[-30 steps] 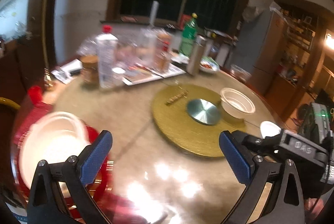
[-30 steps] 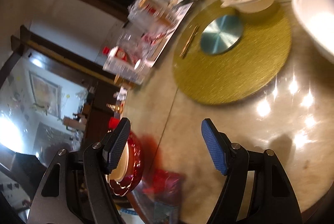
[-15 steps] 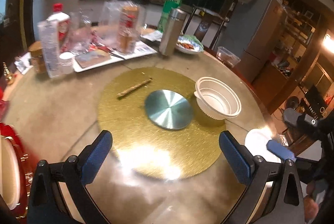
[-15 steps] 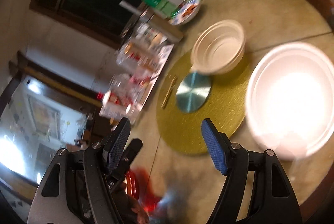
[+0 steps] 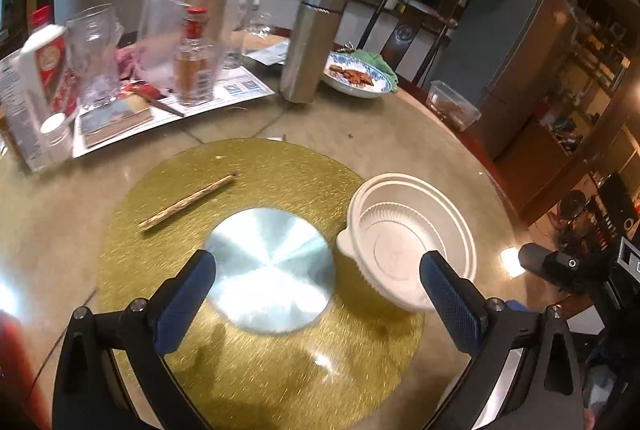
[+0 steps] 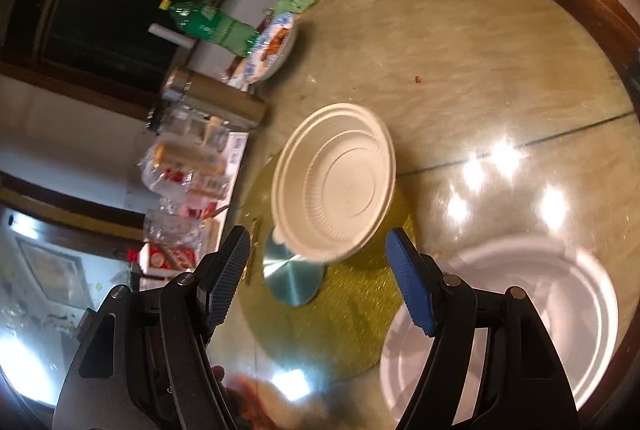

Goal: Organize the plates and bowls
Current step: 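Move both open tools to the smaller beige bowl beside the gold mat, then close both tools on the smaller beige bowl rim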

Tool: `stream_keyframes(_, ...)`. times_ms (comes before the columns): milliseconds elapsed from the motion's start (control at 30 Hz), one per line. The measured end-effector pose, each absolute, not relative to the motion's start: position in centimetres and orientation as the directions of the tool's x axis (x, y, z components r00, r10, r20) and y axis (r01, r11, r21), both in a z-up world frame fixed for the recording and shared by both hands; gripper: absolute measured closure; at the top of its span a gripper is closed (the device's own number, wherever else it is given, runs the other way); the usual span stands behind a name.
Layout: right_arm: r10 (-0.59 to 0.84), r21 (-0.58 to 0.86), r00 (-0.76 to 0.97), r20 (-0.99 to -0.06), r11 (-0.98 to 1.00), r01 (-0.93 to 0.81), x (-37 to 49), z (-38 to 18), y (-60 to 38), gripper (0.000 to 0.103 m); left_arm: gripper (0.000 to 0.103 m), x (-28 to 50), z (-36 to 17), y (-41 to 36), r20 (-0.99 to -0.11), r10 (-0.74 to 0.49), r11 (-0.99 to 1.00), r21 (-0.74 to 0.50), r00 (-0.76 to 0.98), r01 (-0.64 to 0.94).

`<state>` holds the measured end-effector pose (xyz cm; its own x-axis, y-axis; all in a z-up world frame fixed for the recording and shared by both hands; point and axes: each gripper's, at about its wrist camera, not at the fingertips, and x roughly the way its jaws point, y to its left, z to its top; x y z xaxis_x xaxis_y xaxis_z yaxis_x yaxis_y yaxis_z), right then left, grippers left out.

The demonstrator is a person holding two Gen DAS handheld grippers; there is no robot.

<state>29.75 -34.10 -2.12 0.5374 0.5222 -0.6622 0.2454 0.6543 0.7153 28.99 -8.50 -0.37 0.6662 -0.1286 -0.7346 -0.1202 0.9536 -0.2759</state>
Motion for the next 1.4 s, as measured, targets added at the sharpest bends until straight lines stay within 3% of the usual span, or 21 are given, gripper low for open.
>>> stream_keyframes(233, 0.499, 0.695, 0.510, -0.700, 0.639, 0.329, 32.7, -4.5, -35.0, 0.032, 0.002, 32.1, -2.6, -10.4, -0.767, -0.125, 0.956, -0.263, 0.629, -0.132)
stream_keyframes(367, 0.469, 0.664, 0.501, -0.727, 0.666, 0.340, 33.4, -4.9, -35.0, 0.045, 0.005, 32.7, -3.0, -11.1, -0.760, -0.098, 0.964, -0.233, 0.642, -0.129)
stream_keyframes(433, 0.454, 0.644, 0.490, -0.744, 0.683, 0.345, 33.9, -5.2, -34.7, 0.056, 0.013, 33.2, -3.6, -10.9, -0.770, -0.099, 0.963, -0.235, 0.630, -0.136)
stream_keyframes(567, 0.431, 0.604, 0.458, -0.777, 0.714, 0.354, 34.6, -6.1, -34.0, 0.068, 0.030, 33.8, -4.7, -11.0, -0.792, -0.083, 0.967, -0.210, 0.604, -0.142)
stream_keyframes(600, 0.425, 0.596, 0.453, -0.783, 0.721, 0.353, 34.7, -6.4, -33.8, 0.070, 0.045, 33.9, -5.0, -11.1, -0.803, -0.072, 0.972, -0.189, 0.592, -0.138)
stream_keyframes(633, 0.418, 0.588, 0.451, -0.789, 0.728, 0.352, 34.7, -6.5, -33.7, 0.080, 0.053, 34.0, -5.3, -11.2, -0.810, -0.074, 0.975, -0.181, 0.582, -0.128)
stream_keyframes(667, 0.403, 0.572, 0.449, -0.797, 0.743, 0.348, 34.6, -6.5, -33.4, 0.088, 0.068, 34.1, -5.5, -11.2, -0.814, -0.079, 0.978, -0.176, 0.576, -0.114)
stream_keyframes(700, 0.398, 0.569, 0.456, -0.796, 0.750, 0.339, 34.4, -6.5, -33.3, 0.088, 0.076, 33.9, -5.4, -11.5, -0.814, -0.079, 0.982, -0.163, 0.576, -0.095)
stream_keyframes(767, 0.391, 0.558, 0.456, -0.799, 0.766, 0.320, 34.3, -6.2, -32.7, 0.095, 0.077, 33.5, -5.0, -11.9, -0.808, -0.044, 0.988, -0.121, 0.587, -0.093)
stream_keyframes(1400, 0.419, 0.575, 0.515, -0.748, 0.797, 0.187, 26.1, -2.2, -28.1, 0.095, 0.077, 26.3, -1.3, -7.6, -0.783, -0.023, 0.987, -0.115, 0.622, -0.108)
